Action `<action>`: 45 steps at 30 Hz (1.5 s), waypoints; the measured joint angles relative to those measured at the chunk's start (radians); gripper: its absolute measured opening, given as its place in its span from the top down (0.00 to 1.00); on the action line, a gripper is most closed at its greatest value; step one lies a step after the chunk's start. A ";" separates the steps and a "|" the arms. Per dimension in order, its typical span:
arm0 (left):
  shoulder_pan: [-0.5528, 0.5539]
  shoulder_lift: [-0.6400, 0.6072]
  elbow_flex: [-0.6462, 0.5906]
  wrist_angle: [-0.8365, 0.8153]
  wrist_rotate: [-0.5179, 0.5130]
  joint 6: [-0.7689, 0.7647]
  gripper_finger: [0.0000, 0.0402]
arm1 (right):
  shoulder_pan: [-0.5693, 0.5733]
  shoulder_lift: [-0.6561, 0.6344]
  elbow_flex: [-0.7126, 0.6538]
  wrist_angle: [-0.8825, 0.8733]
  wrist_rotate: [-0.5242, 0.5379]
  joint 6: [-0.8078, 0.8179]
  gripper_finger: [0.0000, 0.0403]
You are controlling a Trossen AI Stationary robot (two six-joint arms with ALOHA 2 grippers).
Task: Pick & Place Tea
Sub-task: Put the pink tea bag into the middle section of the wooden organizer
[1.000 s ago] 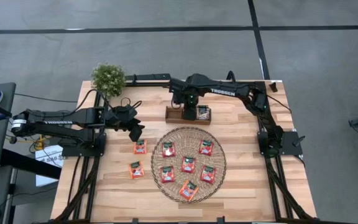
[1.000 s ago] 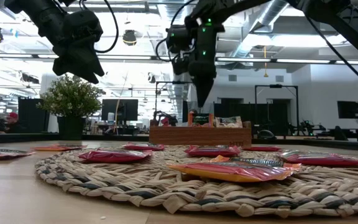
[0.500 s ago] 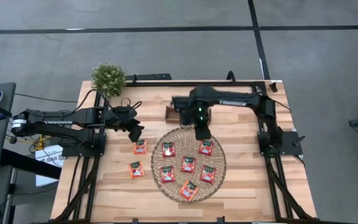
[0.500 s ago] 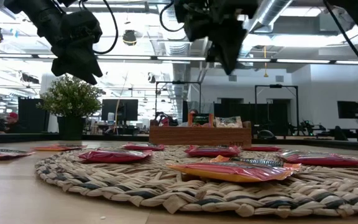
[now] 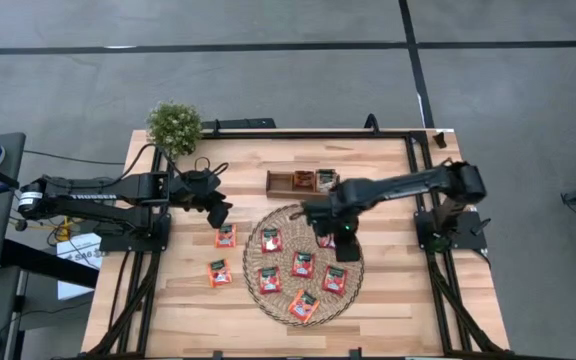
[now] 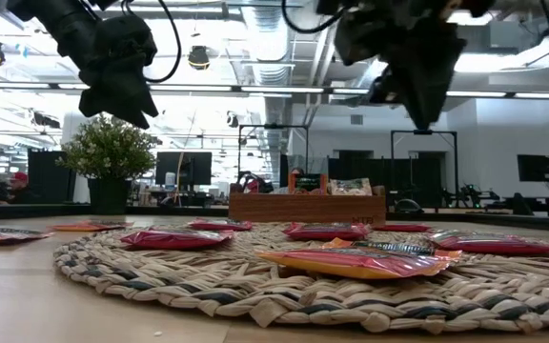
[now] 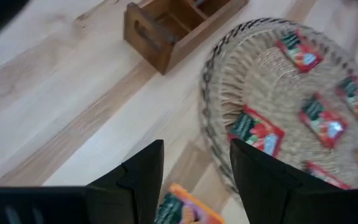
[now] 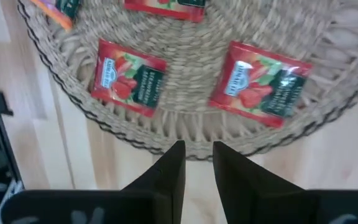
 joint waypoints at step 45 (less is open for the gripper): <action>-0.327 0.650 0.478 0.029 0.222 -0.059 0.56 | 0.341 -0.908 -0.980 1.177 0.240 0.602 0.84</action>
